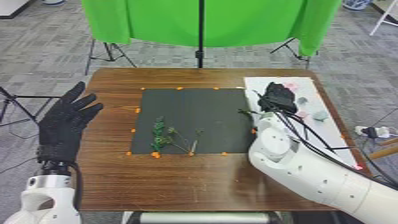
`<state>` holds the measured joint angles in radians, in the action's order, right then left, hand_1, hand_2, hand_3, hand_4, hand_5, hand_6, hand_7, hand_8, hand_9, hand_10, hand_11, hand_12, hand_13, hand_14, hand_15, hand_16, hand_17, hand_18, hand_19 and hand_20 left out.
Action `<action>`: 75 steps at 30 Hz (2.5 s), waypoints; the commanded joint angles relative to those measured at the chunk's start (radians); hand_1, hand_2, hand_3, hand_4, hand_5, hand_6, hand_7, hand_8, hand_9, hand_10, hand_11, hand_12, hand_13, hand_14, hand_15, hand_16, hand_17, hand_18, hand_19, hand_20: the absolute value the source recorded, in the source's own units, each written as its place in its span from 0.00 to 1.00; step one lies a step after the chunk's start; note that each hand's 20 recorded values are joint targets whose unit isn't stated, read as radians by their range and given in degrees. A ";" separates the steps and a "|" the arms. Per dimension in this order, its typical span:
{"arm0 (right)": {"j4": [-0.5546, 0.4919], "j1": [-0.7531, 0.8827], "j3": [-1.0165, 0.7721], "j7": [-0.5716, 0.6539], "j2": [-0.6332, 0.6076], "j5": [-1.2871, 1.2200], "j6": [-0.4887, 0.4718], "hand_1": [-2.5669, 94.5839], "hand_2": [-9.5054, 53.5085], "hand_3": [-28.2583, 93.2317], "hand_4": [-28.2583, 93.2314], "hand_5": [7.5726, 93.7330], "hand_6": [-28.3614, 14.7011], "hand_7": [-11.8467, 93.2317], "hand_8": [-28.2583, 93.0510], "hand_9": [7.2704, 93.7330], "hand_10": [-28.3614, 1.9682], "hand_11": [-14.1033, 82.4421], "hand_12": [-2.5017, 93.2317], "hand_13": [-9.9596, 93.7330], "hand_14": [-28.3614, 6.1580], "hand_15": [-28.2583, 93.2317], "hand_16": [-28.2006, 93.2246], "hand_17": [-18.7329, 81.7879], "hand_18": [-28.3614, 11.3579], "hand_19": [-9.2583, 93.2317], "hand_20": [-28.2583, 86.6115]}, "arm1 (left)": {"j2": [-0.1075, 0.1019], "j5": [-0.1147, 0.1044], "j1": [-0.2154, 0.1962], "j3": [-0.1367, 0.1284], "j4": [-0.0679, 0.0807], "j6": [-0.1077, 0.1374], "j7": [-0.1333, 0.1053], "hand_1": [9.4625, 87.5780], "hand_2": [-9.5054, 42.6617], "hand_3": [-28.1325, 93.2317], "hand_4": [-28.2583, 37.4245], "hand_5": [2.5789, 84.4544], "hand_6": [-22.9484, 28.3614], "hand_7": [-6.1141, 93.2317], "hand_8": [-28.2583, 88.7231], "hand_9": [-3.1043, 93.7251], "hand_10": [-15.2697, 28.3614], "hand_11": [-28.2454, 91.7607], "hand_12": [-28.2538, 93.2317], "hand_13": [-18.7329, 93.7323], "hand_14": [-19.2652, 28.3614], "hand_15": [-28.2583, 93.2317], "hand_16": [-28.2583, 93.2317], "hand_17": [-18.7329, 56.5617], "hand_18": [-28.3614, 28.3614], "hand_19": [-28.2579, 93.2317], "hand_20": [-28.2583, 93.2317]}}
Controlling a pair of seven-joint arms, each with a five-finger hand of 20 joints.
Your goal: Arrange flowers
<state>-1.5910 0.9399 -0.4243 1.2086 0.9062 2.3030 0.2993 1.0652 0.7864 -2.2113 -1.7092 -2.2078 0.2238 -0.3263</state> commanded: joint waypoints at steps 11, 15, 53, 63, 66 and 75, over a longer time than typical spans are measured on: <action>-0.239 0.036 -0.102 -0.035 0.145 0.062 -0.050 0.58 0.00 0.89 0.01 1.00 0.54 0.35 0.31 0.92 0.47 0.69 0.33 0.91 0.55 0.86 0.39 0.72 0.19 1.00 0.72 | -0.010 -0.003 -0.040 -0.025 -0.020 0.020 -0.002 0.13 0.33 0.87 0.00 0.40 0.57 0.20 0.15 0.37 0.75 0.44 0.33 0.37 0.92 0.66 0.17 0.12 0.95 0.67 0.34; -0.241 0.114 -0.134 -0.050 0.193 0.048 -0.104 0.58 0.00 0.89 0.01 1.00 0.54 0.35 0.31 0.92 0.47 0.69 0.33 0.91 0.55 0.86 0.39 0.72 0.19 1.00 0.72 | -0.010 -0.007 -0.045 -0.030 -0.020 0.021 -0.007 0.13 0.33 0.87 0.00 0.40 0.57 0.20 0.15 0.37 0.75 0.44 0.33 0.37 0.92 0.66 0.17 0.12 0.95 0.67 0.34; -0.218 0.340 -0.251 -0.013 0.258 -0.049 -0.376 0.53 0.00 0.83 0.05 1.00 0.61 0.30 0.31 0.90 0.48 0.74 0.26 0.90 0.50 0.87 0.37 0.71 0.13 1.00 0.73 | 0.030 0.019 -0.025 -0.026 -0.013 -0.015 0.048 0.16 0.31 0.88 0.00 0.41 0.58 0.20 0.15 0.37 0.75 0.45 0.33 0.37 0.92 0.66 0.17 0.12 0.95 0.67 0.34; -0.254 0.354 -0.267 -0.025 0.240 0.011 -0.377 0.48 0.00 0.84 0.03 1.00 0.62 0.30 0.28 0.90 0.47 0.74 0.26 0.90 0.49 0.87 0.38 0.71 0.12 1.00 0.73 | 0.032 0.017 -0.037 -0.031 -0.016 -0.014 0.049 0.16 0.31 0.88 0.00 0.41 0.58 0.20 0.15 0.37 0.75 0.45 0.32 0.37 0.92 0.66 0.17 0.12 0.95 0.67 0.34; -0.278 0.333 -0.266 -0.028 0.205 0.045 -0.332 0.43 0.00 0.85 0.04 1.00 0.63 0.31 0.21 0.90 0.46 0.74 0.26 0.90 0.48 0.87 0.38 0.71 0.12 1.00 0.73 | 0.033 0.015 -0.035 -0.035 -0.015 -0.017 0.051 0.17 0.31 0.88 0.00 0.41 0.58 0.20 0.15 0.37 0.75 0.45 0.32 0.37 0.91 0.66 0.17 0.12 0.95 0.67 0.34; -0.331 0.255 -0.319 -0.045 0.085 0.025 -0.205 0.40 0.02 0.85 0.05 0.94 0.61 0.29 0.15 0.85 0.40 0.70 0.24 0.86 0.45 0.85 0.37 0.67 0.11 1.00 0.69 | 0.028 -0.001 -0.054 -0.046 -0.012 0.004 0.033 0.15 0.31 0.88 0.00 0.41 0.58 0.20 0.15 0.37 0.76 0.44 0.32 0.37 0.92 0.66 0.17 0.12 0.95 0.67 0.34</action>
<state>-1.8973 1.2724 -0.6938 1.1737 1.0895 2.3246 0.0275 1.0893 0.7973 -2.2365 -1.7495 -2.2238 0.2173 -0.2838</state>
